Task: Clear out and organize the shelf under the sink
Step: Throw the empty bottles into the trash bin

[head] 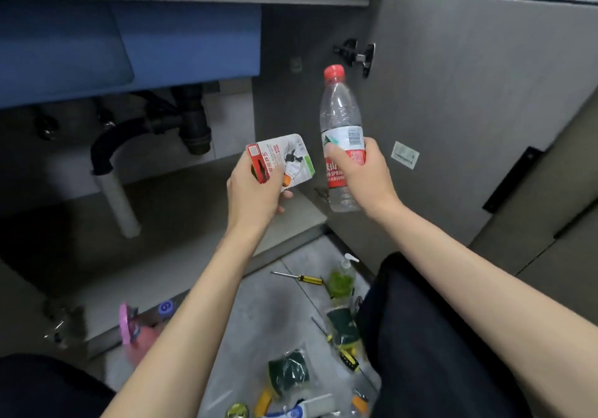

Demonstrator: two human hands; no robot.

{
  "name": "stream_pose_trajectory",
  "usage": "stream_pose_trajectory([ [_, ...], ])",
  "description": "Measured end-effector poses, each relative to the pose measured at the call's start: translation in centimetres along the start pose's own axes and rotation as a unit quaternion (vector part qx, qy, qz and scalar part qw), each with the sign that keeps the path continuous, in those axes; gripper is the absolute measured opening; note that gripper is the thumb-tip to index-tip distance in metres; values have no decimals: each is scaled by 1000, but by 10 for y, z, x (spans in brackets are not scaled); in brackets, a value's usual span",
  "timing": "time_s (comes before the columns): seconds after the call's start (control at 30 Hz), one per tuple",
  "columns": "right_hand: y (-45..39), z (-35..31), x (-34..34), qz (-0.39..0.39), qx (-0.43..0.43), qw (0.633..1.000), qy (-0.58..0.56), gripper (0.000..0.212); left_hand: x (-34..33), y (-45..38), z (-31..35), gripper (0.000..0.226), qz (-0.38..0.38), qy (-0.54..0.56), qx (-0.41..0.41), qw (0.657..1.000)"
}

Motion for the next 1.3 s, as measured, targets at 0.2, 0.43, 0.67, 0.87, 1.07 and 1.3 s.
stream_pose_trajectory([
  [0.2, 27, 16, 56, 39, -26, 998, -50, 47, -39, 19, 23, 16, -80, -19, -44, 996],
  [0.43, 96, 68, 118, 71, -83, 992, -59, 52, -100, 55, 21, 6, -201, -27, -70, 977],
  [0.67, 185, 115, 184, 132, -142, 979, -57, 58, -166, 128, 11, 15, -335, -81, -86, 935],
  [0.87, 254, 146, 224, 146, -178, 973, 10, 52, -207, 201, 9, 12, -467, -154, -153, 857],
  [1.07, 313, 163, 280, 193, -213, 956, 68, 54, -233, 248, 11, 19, -552, -188, -200, 787],
  [1.3, 342, 174, 332, 254, -248, 928, 113, 55, -274, 294, 12, 12, -593, -122, -114, 788],
])
Point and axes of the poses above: each hand's wrist, its own y-axis away from the middle knuckle, its own x-axis out of the back of the hand, z = x × y, the point moved 4 cm from there along -y, towards the middle knuckle, and after that the axes turned 2 degrees about -x, right-handed, at the moved point
